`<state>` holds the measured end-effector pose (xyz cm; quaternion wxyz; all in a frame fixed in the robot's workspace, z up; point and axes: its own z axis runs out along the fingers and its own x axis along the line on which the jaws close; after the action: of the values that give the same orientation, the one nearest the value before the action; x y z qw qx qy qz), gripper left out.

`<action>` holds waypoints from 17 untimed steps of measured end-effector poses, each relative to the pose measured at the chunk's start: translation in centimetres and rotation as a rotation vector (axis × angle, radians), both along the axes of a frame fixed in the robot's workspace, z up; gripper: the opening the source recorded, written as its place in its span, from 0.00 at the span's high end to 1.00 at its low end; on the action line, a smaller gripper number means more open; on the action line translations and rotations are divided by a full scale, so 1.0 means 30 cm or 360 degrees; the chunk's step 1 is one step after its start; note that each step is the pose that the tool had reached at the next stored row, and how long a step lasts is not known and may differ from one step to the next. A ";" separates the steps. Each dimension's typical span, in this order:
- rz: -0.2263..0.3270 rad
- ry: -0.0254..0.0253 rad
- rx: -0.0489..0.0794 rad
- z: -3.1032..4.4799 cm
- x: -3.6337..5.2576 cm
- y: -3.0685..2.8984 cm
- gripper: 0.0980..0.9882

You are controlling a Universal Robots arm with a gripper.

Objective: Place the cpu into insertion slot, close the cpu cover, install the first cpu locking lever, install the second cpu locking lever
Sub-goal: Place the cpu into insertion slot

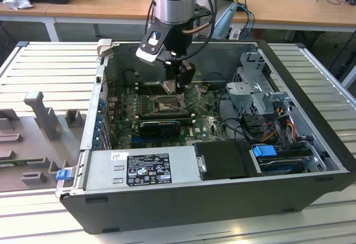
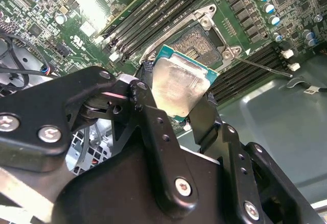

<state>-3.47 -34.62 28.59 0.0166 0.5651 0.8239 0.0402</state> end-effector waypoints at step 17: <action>-0.0165 0.00005 0.0000 -0.047 -0.004 0.004 0.52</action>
<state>-3.58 -34.50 27.17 0.0185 0.6070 0.7935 0.0392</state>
